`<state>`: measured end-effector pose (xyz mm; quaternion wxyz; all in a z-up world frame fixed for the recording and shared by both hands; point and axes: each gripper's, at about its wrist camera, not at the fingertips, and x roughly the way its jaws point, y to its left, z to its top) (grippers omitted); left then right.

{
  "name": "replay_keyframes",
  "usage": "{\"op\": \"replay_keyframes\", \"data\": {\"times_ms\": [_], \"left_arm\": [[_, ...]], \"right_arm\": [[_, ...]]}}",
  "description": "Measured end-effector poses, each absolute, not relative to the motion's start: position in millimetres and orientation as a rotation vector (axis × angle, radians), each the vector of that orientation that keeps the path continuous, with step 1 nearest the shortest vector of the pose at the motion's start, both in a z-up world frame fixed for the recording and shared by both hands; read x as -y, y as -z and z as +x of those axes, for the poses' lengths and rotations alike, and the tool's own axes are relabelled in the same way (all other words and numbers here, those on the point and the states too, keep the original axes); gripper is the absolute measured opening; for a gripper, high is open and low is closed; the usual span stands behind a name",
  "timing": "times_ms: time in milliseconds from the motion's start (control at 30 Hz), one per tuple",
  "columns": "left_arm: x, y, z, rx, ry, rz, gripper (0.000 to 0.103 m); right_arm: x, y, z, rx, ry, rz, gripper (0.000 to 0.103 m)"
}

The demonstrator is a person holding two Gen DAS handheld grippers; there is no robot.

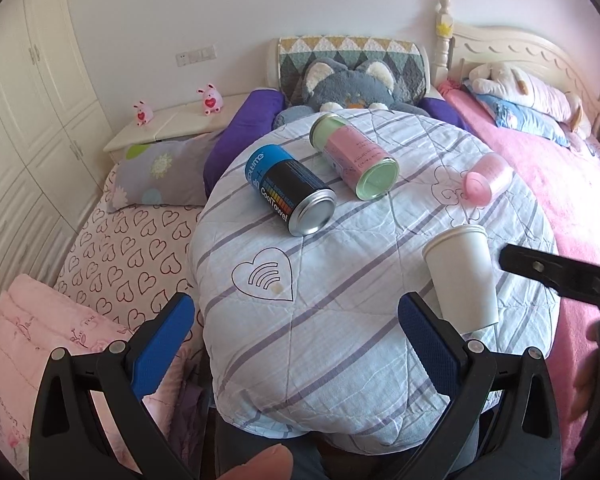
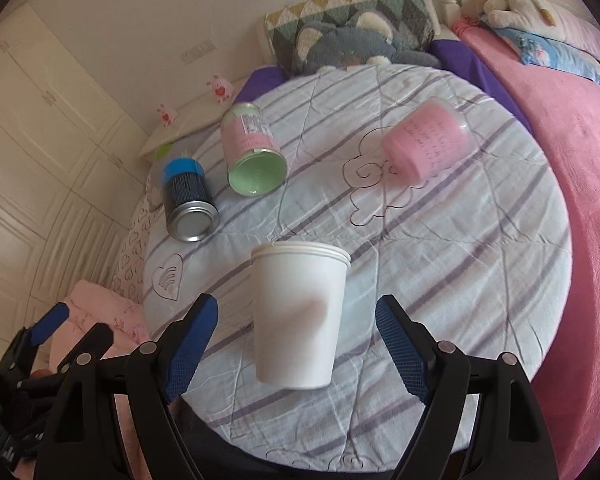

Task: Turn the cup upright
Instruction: 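Lower the white cup onto the quilt and open the right gripper, then move the left gripper to the standing white cup and grasp it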

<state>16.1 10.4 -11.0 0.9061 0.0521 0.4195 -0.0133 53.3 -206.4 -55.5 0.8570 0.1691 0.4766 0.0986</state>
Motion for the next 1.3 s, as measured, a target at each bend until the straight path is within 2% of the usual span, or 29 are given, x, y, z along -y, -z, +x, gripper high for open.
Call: {"op": "replay_keyframes", "data": {"times_ms": [167,433,1300], "left_arm": [[-5.6,13.6,12.6,-0.878,0.035,0.109,0.103],[-0.7,9.8,5.5,-0.871,0.047,0.119,0.103],[23.0,1.1,-14.4,-0.845,0.07,0.159,0.103]], "right_arm": [[210.2,64.8,23.8,-0.986,-0.18,0.433,0.082],[208.7,58.4,-2.5,-0.958,-0.095,0.359,0.082],[221.8,47.2,-29.7,-0.902,-0.058,0.337,0.082]]}}
